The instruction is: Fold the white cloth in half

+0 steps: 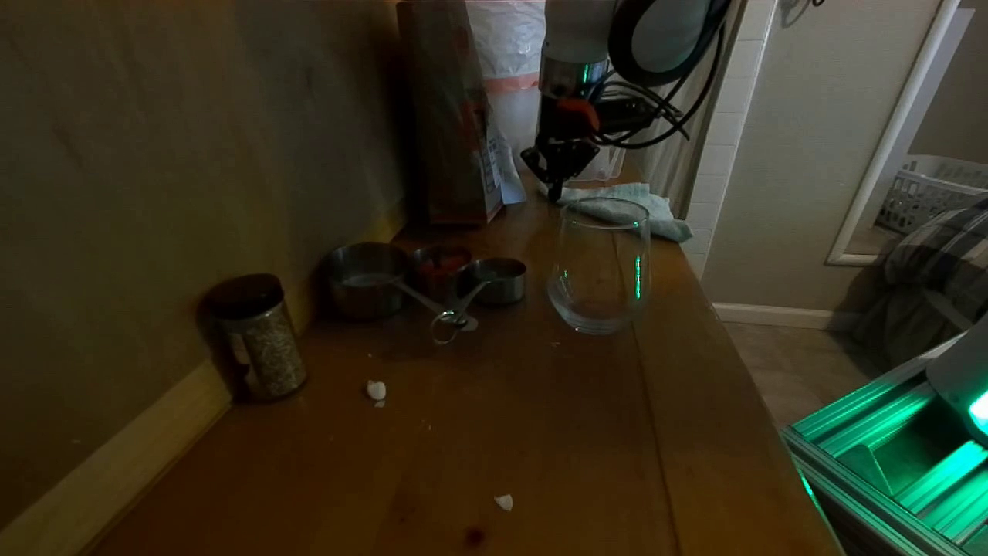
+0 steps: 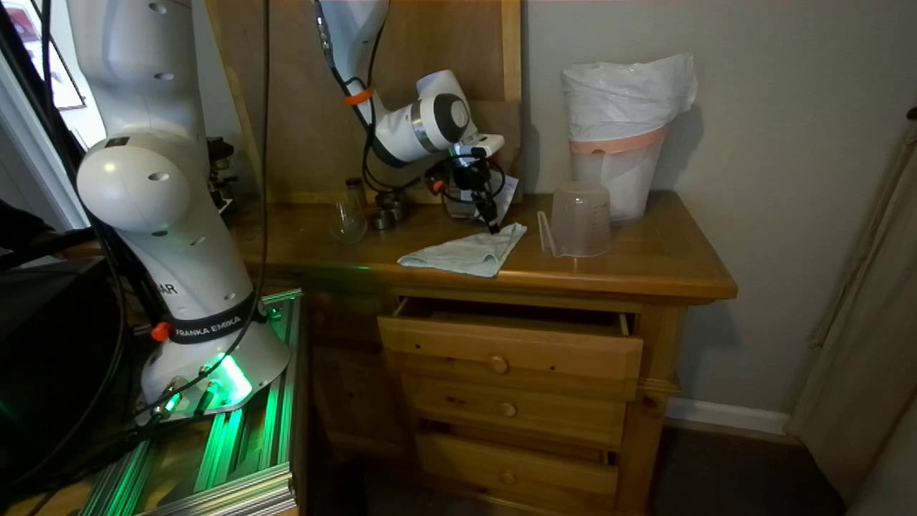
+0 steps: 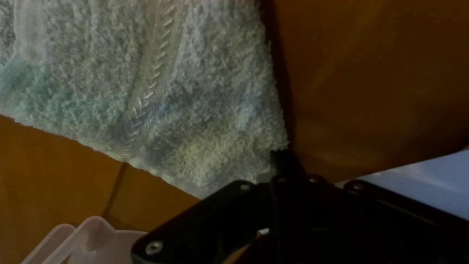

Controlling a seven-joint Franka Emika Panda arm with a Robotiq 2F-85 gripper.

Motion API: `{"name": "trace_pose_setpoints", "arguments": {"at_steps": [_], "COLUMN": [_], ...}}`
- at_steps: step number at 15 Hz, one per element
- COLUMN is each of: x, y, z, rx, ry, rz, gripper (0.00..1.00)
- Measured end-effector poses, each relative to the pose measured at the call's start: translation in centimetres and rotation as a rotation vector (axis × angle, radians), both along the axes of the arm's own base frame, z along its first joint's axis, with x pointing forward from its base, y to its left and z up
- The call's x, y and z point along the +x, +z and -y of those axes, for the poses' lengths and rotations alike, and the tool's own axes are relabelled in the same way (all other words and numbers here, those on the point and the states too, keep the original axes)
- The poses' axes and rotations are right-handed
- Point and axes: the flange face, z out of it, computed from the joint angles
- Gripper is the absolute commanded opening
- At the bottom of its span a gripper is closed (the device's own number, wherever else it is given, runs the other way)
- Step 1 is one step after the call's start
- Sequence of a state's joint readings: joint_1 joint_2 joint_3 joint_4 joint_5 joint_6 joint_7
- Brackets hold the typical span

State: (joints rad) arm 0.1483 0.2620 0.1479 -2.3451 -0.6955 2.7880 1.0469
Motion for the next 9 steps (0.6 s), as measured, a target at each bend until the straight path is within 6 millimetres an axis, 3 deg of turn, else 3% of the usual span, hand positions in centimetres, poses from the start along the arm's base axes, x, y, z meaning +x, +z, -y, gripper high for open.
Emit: {"name": "trace_pose_setpoints", "arguments": {"at_steps": [2,6,9], "x": [0.1,0.7,0.9], "y": [0.1,1.1,3.3], "z": [0.0,0.8,1.7], "rx": [0.002,0.007,0.007], "ry": [-0.002,-0.022,-0.040], "rz": [0.002,0.021,0.054], "gripper": [0.37,0.65,0.85]}}
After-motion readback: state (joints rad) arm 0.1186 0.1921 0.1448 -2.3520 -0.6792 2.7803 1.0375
